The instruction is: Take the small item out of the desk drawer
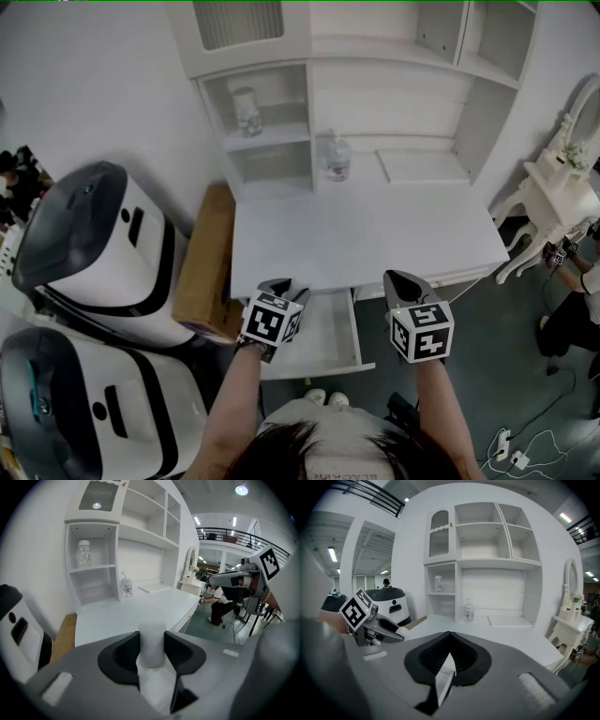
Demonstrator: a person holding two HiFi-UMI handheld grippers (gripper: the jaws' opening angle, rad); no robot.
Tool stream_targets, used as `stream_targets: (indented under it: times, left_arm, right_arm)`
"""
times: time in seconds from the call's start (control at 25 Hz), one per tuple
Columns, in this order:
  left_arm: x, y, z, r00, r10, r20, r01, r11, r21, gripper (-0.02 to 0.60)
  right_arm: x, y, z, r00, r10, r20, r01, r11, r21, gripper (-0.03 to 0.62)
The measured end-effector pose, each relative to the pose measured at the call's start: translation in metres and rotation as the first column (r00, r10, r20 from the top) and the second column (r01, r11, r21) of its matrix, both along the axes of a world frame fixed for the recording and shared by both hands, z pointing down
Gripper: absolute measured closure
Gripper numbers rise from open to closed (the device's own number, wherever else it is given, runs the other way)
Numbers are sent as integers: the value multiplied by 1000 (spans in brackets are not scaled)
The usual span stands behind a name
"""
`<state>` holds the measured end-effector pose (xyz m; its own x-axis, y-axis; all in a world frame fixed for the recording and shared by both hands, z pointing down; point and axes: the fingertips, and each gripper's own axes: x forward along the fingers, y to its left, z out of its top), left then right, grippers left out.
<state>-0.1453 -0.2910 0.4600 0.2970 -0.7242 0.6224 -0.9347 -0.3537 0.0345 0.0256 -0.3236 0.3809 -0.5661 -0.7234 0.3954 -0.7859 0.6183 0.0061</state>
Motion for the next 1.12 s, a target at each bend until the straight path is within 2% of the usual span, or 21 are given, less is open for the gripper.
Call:
stream_targets:
  times: [0.32, 0.6, 0.92, 1.12]
  left_arm:
    - [-10, -9, -42, 999, -30, -10, 31, 993, 117, 403]
    - [-24, -12, -76, 997, -68, -24, 71, 973, 220, 402]
    - [-37, -13, -117, 996, -92, -17, 92, 933, 347, 403]
    - [-45, -9, -149, 993, -111, -33, 114, 888, 446, 403]
  right_arm:
    - [-9, -3, -25, 1000, -10, 10, 9, 998, 61, 594]
    - [-18, -2, -47, 999, -13, 33, 9, 994, 113, 594]
    - [-27, -1, -74, 999, -16, 44, 7, 982, 188, 594]
    - [-31, 2, -95, 998, -19, 55, 5, 970, 242, 594]
